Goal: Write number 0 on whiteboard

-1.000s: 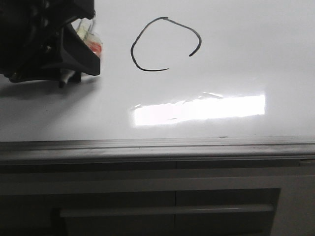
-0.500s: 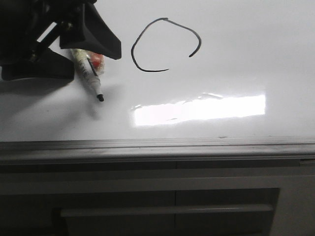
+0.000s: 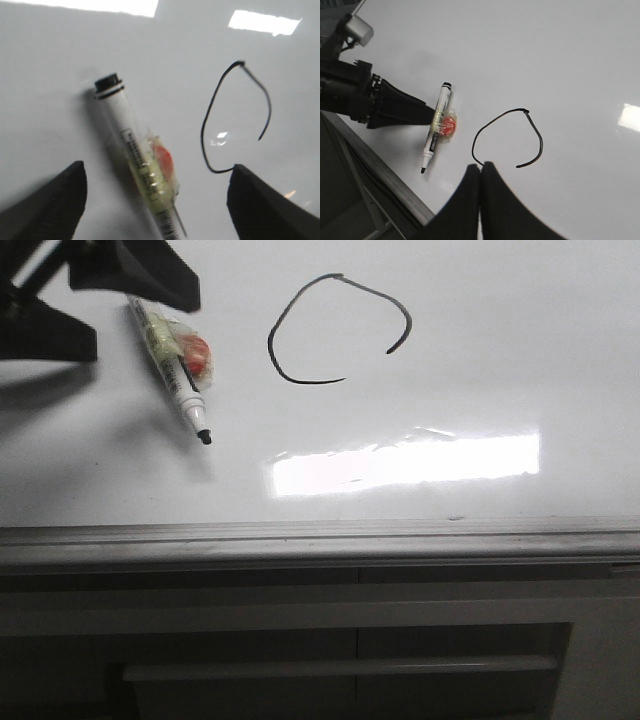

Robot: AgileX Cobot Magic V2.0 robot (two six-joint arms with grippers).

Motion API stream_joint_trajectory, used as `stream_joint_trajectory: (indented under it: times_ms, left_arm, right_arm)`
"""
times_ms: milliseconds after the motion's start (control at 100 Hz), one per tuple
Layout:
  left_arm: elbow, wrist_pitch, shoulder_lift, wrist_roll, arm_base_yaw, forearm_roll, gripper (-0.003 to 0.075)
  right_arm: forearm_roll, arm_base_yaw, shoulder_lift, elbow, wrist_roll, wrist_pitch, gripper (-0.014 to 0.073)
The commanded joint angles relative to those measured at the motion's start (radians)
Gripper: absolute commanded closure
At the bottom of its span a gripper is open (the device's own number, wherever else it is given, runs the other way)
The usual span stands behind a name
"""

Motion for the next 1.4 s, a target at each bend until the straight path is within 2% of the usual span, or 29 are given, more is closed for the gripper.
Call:
stream_joint_trajectory:
  times_ms: [0,130,170,220,330,390,430,550,660,790,1390]
  left_arm:
    - [-0.027,-0.033,-0.082,0.0,0.0,0.003,0.0267]
    - [-0.025,-0.023,-0.181,0.001,0.0,0.006,0.0342]
    - [-0.025,-0.014,-0.21,0.001,0.0,0.02,0.0388]
    - [-0.025,0.009,-0.257,0.003,0.0,0.072,0.0472]
    - [-0.025,0.116,-0.36,0.003,0.0,0.318,0.0738]
    - [-0.025,0.191,-0.412,0.003,0.0,0.474,0.074]
    - [-0.025,0.253,-0.439,0.003,0.0,0.554,0.074]
    - [-0.025,0.388,-0.502,0.003,0.0,0.665,0.074]
    - [-0.022,0.443,-0.524,0.003,0.0,0.669,0.074]
    - [-0.016,0.454,-0.522,0.003,0.0,0.669,0.074]
    - [-0.002,0.435,-0.52,0.003,0.0,0.665,0.074]
  right_arm:
    - [0.032,-0.005,-0.003,-0.025,0.003,-0.057,0.0662]
    - [0.029,-0.005,-0.005,-0.025,0.003,-0.071,0.0662]
    - [0.02,-0.005,-0.01,-0.025,-0.003,-0.071,0.0662]
    - [-0.008,-0.005,-0.024,-0.025,-0.022,-0.069,0.0662]
    - [-0.168,-0.005,-0.089,-0.023,-0.028,-0.073,0.0662]
    - [-0.26,-0.005,-0.127,-0.013,-0.028,-0.103,0.0662]
    - [-0.275,-0.005,-0.159,0.002,-0.028,-0.143,0.0662]
    - [-0.272,-0.005,-0.247,0.081,-0.028,-0.306,0.0662]
    - [-0.238,-0.005,-0.306,0.142,-0.028,-0.345,0.0662]
    - [-0.238,-0.005,-0.342,0.186,-0.028,-0.294,0.0662]
    - [-0.238,-0.005,-0.34,0.188,-0.028,-0.267,0.0662]
